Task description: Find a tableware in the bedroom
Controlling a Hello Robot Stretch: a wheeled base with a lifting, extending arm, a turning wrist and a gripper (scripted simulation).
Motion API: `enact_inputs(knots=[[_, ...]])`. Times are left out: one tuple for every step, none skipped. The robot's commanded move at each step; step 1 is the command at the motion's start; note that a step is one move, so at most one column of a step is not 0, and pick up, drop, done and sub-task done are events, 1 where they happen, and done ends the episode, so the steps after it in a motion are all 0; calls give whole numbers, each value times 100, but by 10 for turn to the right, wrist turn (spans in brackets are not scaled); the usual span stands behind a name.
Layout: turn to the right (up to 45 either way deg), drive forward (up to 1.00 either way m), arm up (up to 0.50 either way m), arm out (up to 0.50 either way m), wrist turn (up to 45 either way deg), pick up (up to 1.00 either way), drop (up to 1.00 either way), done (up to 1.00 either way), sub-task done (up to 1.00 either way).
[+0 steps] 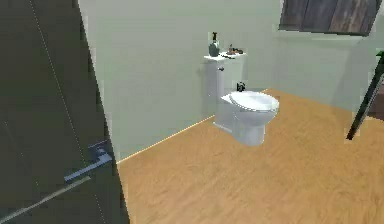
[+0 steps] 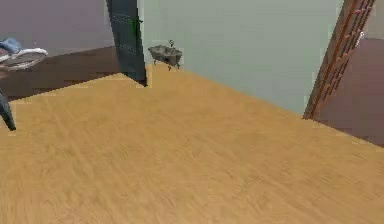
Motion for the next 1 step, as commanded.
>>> enact_inputs(knots=[[-360, 0, 0, 0, 0, 0, 0, 0, 0]])
